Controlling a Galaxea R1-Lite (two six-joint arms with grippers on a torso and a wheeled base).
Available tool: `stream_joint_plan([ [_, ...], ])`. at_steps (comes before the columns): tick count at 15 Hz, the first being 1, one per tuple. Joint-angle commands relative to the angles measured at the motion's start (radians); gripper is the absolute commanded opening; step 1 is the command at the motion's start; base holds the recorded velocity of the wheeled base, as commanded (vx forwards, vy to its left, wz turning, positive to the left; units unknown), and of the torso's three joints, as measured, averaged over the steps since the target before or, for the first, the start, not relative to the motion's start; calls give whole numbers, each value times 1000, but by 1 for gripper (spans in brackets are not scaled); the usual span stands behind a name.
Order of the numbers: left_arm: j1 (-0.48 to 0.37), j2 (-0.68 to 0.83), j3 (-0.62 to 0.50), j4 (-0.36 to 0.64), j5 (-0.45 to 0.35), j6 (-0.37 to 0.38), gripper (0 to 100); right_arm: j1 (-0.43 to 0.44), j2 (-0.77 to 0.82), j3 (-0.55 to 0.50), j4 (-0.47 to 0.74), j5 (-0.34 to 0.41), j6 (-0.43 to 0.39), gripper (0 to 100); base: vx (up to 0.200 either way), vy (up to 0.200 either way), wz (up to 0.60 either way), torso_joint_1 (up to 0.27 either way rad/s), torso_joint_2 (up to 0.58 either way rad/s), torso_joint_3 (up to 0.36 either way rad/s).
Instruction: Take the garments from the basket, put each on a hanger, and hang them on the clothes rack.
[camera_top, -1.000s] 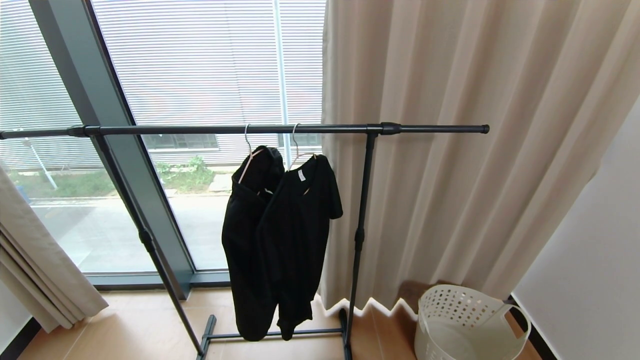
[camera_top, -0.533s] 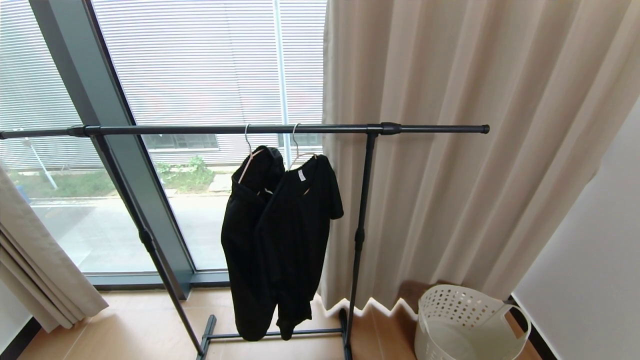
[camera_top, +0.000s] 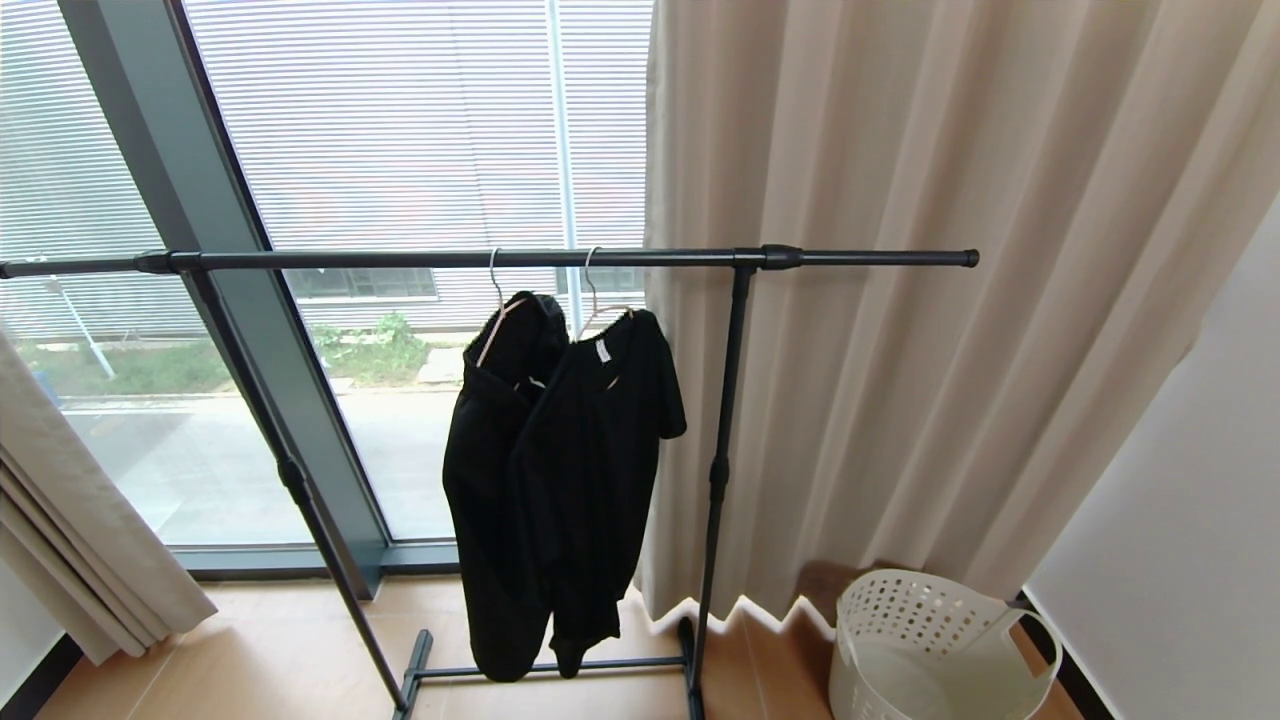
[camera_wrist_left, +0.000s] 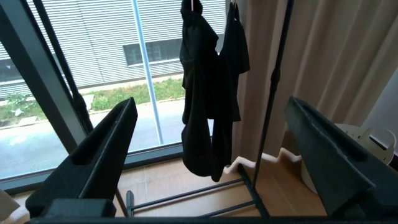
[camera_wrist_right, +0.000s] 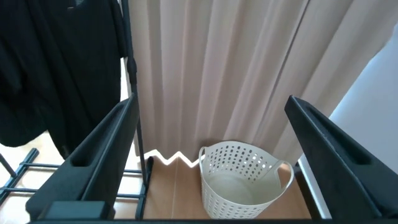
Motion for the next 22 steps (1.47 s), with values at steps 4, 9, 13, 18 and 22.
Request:
stream_joint_plan([
  [4,1,1,0,-2,2,1,100,2,1,-8,7,108,7,100,0,0,0,0,0,0],
  [9,1,1,0,-2,2,1,100,2,-1,-8,7,108,8,100,0,0,0,0,0,0],
  [13,1,1,0,-2,2,1,100,2,-1,-5,4,108,8,100,0,0,0,0,0,0],
  [18,1,1,0,-2,2,1,100,2,-1,-5,1,104,13,100,0,0,0,0,0,0],
  [22,1,1,0,-2,2,1,100,2,-1,-5,1,104,13,100,0,0,0,0,0,0],
])
